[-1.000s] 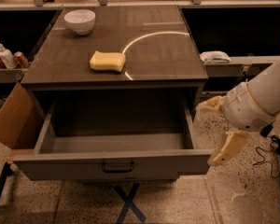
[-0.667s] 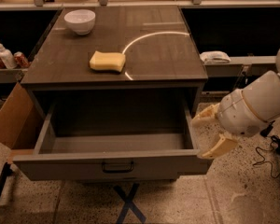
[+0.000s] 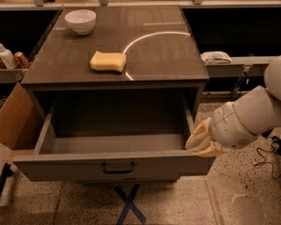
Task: Close top drawer
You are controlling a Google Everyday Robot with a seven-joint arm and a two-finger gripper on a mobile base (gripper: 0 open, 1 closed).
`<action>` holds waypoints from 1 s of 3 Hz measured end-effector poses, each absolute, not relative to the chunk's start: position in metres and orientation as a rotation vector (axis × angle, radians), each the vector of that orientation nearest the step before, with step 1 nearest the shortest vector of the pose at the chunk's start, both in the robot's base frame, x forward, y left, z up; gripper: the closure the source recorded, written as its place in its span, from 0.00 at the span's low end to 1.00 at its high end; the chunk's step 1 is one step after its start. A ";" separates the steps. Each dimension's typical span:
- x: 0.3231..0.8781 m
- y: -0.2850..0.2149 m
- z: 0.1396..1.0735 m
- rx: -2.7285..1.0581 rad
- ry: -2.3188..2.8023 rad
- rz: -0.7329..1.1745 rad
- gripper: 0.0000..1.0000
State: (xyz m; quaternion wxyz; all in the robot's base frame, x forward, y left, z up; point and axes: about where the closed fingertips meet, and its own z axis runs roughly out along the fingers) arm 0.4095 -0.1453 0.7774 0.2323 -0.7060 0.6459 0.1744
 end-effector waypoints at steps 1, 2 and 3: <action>0.401 -0.136 0.753 -1.980 1.822 0.458 1.00; 0.389 -0.134 0.732 -1.985 1.889 0.445 1.00; 0.389 -0.134 0.732 -1.985 1.889 0.445 1.00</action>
Offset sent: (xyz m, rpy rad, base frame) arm -0.0323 0.0121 -0.0685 -0.1484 0.0820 -0.0606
